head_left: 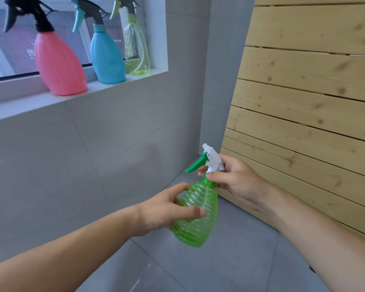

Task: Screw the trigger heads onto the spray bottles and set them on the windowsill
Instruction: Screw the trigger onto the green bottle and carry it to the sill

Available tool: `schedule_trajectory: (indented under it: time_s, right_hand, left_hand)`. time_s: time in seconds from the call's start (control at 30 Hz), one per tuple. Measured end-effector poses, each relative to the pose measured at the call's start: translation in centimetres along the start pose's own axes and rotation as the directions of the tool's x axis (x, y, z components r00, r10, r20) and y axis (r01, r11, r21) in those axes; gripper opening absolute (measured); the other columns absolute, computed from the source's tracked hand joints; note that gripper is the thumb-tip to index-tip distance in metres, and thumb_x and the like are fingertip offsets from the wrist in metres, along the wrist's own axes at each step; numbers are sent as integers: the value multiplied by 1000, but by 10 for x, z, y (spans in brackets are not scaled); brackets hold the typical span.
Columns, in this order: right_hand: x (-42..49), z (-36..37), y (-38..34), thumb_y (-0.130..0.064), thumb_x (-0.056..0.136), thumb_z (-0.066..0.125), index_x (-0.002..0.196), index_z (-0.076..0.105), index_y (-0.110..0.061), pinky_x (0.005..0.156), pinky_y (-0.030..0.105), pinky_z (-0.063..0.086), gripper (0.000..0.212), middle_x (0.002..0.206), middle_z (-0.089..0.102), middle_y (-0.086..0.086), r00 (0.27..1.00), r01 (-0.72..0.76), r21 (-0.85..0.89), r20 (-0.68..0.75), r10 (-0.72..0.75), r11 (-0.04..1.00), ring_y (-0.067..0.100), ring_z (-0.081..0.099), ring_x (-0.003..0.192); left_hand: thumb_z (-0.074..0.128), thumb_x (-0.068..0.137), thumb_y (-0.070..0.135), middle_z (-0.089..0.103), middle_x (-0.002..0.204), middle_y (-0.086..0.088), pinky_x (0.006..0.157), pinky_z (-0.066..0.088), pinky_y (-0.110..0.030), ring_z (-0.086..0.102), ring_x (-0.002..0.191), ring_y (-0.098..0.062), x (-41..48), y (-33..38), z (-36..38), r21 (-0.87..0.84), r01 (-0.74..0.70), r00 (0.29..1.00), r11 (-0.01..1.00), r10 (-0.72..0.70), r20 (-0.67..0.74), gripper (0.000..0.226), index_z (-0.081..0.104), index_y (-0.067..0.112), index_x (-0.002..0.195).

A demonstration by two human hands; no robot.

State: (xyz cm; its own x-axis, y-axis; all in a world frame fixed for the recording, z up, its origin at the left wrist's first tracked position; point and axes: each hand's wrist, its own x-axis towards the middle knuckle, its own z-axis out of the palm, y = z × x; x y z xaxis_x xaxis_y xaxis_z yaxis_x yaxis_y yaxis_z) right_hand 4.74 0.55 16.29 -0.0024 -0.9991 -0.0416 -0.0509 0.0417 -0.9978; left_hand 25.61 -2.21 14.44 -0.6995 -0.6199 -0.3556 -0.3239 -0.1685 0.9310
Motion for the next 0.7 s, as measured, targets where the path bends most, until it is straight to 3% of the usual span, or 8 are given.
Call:
schedule_trajectory:
  time_s: [0.17,0.33,0.4,0.5,0.63,0.7]
  right_hand:
    - [2,9,4,-33,78,77,103,65,-7,74,34,49,38,84,62,3,998,30,-234,-54,-44,972,13,60,76]
    - [3,2,-4,-13,78,68,114,61,4,82,37,53,40,97,66,14,999,-2,103,48,-2,995,23,65,91]
    - [3,3,-1,-15,83,71,109,63,2,80,33,54,32,93,68,13,999,35,-40,14,-34,999,20,65,85]
    - [5,11,6,-31,82,75,99,66,-11,72,29,48,28,79,65,-7,994,51,-260,-79,-74,964,8,59,73]
    - [6,0,-1,-19,80,70,113,62,-1,79,35,52,39,93,65,6,998,7,25,58,-8,1000,19,62,86]
    - [6,-2,-2,-17,82,72,113,63,-1,83,39,55,37,95,68,10,999,32,-29,40,-30,999,20,65,88]
  left_hand:
    - [82,77,30,78,107,-10,85,60,-39,76,95,-20,-1,-3,-1,6,1,1000,1000,-1,9,53,62,30,125]
    - [80,80,27,77,91,4,64,57,-22,75,81,-13,-2,0,-3,-24,-21,1000,999,21,5,51,60,27,127]
    - [80,86,23,77,90,3,64,57,-23,74,81,-14,-2,-1,-3,-26,-17,1000,1000,17,5,46,60,26,127]
    - [82,81,26,77,97,-1,72,59,-29,75,88,-18,0,-3,-2,-15,-14,1000,1000,15,19,50,61,28,126]
    - [81,77,29,78,109,-10,76,60,-30,75,92,-17,2,-3,-5,-36,-39,999,999,39,4,54,60,30,128]
    - [81,77,29,78,103,-5,73,59,-29,75,89,-17,2,-3,-4,-44,-46,999,998,47,4,54,61,29,127]
